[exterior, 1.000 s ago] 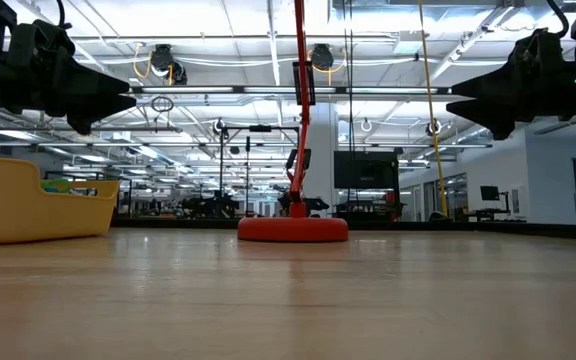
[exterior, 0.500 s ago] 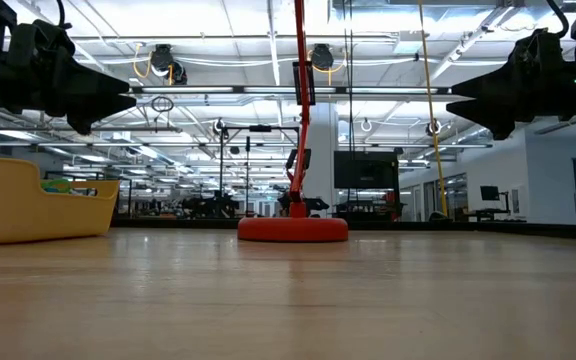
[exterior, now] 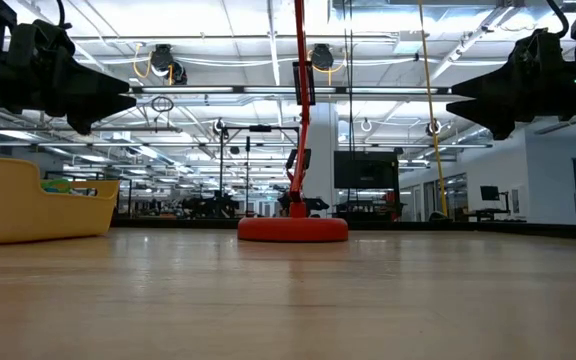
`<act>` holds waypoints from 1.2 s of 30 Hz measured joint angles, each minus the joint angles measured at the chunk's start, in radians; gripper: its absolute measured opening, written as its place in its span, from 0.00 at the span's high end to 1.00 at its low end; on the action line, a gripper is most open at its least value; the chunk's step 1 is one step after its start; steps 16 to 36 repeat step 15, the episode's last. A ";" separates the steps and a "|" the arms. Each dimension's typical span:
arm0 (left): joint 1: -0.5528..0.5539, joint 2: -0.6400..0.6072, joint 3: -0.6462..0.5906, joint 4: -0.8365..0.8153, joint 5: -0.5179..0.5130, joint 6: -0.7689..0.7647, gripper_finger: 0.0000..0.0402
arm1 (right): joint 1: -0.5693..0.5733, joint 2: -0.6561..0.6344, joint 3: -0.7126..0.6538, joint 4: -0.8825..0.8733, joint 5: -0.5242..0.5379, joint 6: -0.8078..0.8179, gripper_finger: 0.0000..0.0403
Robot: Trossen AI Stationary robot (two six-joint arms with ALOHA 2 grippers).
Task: Pick and place rubber bands into bin
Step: Return to Home Position
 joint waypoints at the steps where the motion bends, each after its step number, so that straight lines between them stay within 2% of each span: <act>1: 0.000 0.000 0.000 0.000 0.000 0.000 0.50 | 0.000 0.000 0.000 0.000 0.000 0.000 0.44; 36: 0.000 0.000 0.000 0.000 0.000 0.000 0.50 | 0.000 0.000 0.000 0.000 0.000 0.000 0.45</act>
